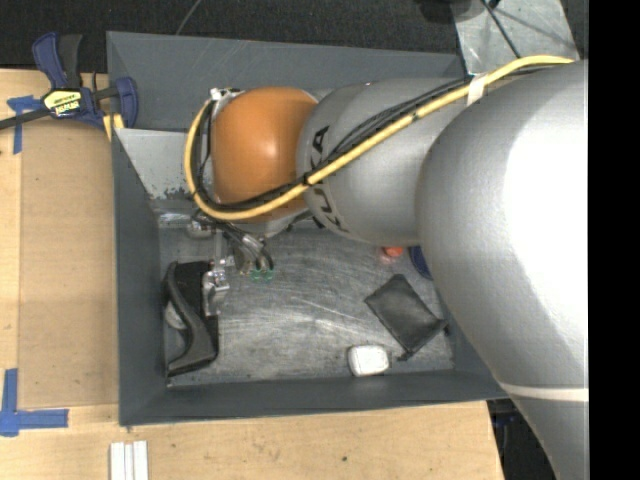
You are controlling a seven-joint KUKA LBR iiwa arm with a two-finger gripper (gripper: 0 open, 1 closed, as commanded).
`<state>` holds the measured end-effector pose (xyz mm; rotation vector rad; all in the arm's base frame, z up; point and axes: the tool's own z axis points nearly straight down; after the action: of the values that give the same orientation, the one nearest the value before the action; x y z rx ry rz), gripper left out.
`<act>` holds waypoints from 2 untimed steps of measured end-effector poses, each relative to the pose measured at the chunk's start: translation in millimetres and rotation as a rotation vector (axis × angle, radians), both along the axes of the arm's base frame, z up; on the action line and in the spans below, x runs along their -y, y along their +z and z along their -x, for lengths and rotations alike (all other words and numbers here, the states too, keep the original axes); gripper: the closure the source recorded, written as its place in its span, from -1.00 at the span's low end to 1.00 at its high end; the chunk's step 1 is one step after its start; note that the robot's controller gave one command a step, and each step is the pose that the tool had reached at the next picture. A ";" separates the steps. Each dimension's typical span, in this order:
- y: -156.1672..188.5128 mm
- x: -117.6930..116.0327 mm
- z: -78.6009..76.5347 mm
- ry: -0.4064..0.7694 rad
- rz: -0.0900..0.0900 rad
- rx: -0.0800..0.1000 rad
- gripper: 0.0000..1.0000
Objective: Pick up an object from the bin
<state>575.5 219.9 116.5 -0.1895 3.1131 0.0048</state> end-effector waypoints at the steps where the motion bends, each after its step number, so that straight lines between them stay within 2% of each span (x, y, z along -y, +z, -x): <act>1: 28.4 -24.7 -14.0 0.017 0.001 -0.014 -1.00; 2: -0.7 -18.1 -0.9 0.263 0.000 -0.002 -1.00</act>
Offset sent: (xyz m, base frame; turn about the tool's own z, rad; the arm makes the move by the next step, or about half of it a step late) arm 0.0114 0.0237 0.0250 -0.0151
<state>576.4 238.1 115.8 -0.5966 3.0634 0.0102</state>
